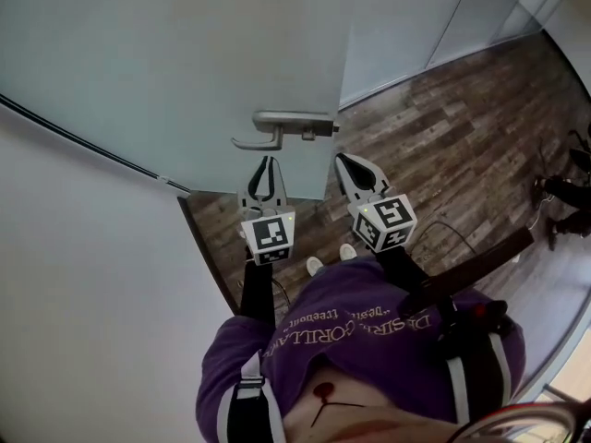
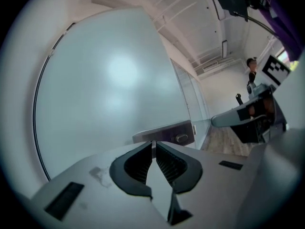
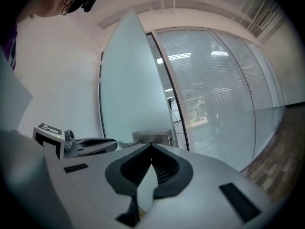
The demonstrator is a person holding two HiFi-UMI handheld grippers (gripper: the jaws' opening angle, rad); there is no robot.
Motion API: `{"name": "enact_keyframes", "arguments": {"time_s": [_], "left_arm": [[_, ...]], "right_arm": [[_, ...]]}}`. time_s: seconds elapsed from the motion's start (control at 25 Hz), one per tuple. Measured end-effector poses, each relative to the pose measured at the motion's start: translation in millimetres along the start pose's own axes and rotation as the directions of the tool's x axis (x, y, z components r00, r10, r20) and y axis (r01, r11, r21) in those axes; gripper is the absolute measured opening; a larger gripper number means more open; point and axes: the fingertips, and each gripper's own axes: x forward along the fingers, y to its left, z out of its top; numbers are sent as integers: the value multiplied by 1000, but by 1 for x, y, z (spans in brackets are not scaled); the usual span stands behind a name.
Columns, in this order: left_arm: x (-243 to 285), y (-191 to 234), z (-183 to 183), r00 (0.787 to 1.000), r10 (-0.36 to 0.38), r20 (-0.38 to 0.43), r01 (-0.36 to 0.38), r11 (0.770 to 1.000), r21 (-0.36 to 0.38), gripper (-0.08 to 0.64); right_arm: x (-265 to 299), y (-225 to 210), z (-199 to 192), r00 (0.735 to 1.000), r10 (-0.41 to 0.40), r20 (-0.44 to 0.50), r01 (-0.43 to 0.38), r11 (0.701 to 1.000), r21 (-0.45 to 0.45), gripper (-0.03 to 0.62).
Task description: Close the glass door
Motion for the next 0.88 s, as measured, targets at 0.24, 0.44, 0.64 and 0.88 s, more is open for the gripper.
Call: {"name": "enact_keyframes", "arguments": {"time_s": [0.24,0.44,0.64,0.88], "left_arm": [[16,7,-19,998,-17,-63,36,947,319,86],[25,25,-45,978,85,-188,47,795,605,132],[32,33,-45,966,168,-197,39,658,752,132],[47,32,-47,962,158,-223,101,551,829,130]], "right_arm": [[1,-12,2,1000,-11,29,9,999,39,-5],[-1,-13,-1,999,-11,31,9,999,46,-3],[0,-10,-3,1000,0,26,-1,999,47,-3],[1,-4,-4,1000,15,18,-16,999,44,-3]]}}
